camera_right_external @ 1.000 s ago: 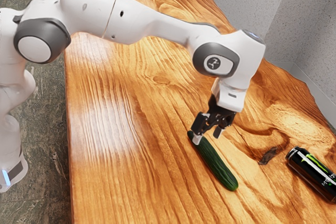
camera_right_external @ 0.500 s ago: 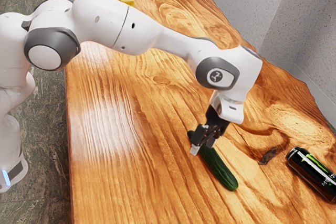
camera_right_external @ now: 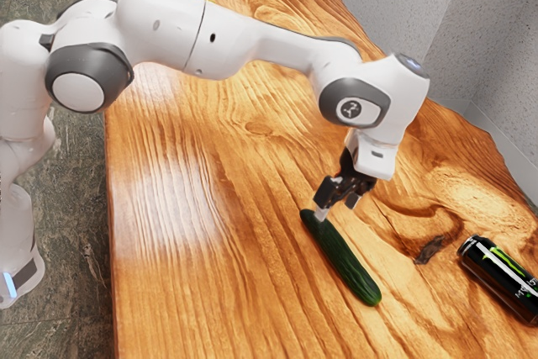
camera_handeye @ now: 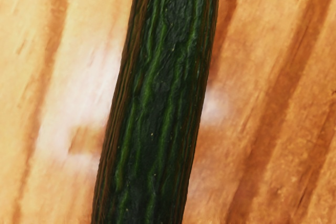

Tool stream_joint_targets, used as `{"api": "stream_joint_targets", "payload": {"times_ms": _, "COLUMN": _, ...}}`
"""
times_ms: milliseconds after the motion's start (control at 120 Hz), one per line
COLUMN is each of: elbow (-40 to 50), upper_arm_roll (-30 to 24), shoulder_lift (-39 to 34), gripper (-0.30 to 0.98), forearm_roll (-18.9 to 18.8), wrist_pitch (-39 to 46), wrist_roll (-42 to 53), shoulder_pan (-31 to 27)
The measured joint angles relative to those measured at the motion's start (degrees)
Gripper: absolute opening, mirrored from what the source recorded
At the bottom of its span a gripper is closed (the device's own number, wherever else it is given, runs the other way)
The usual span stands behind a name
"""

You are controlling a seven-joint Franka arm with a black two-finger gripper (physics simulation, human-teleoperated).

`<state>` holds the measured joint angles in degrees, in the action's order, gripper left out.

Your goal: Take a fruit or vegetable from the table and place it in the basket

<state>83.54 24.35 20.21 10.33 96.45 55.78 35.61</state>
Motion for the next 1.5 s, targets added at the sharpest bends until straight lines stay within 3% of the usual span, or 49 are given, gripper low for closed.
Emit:
{"api": "stream_joint_targets", "payload": {"times_ms": 192, "elbow": -6.92, "upper_arm_roll": -12.35, "shoulder_lift": 3.61, "gripper": 0.69, "forearm_roll": -4.31, "wrist_pitch": 0.56, "wrist_roll": 4.02, "shoulder_pan": -10.46}}
{"api": "stream_joint_targets", "payload": {"times_ms": 325, "elbow": -8.98, "upper_arm_roll": -15.27, "shoulder_lift": 5.68, "gripper": 0.68, "forearm_roll": -4.63, "wrist_pitch": 0.76, "wrist_roll": 6.06, "shoulder_pan": -11.96}}
{"api": "stream_joint_targets", "payload": {"times_ms": 700, "elbow": -7.46, "upper_arm_roll": -15.65, "shoulder_lift": 6.89, "gripper": 0.69, "forearm_roll": -1.47, "wrist_pitch": 2.9, "wrist_roll": 9.62, "shoulder_pan": -12.11}}
{"api": "stream_joint_targets", "payload": {"times_ms": 892, "elbow": -5.88, "upper_arm_roll": -14.84, "shoulder_lift": 5.99, "gripper": 0.68, "forearm_roll": -1.0, "wrist_pitch": 3.51, "wrist_roll": 10.07, "shoulder_pan": -9.39}}
{"api": "stream_joint_targets", "payload": {"times_ms": 1050, "elbow": -2.56, "upper_arm_roll": -10.47, "shoulder_lift": 5.06, "gripper": 0.69, "forearm_roll": 0.35, "wrist_pitch": 4.24, "wrist_roll": 10.24, "shoulder_pan": -6.35}}
{"api": "stream_joint_targets", "payload": {"times_ms": 1500, "elbow": -0.21, "upper_arm_roll": -10.05, "shoulder_lift": 5.83, "gripper": 0.69, "forearm_roll": 2.8, "wrist_pitch": 6.76, "wrist_roll": 10.6, "shoulder_pan": -6.79}}
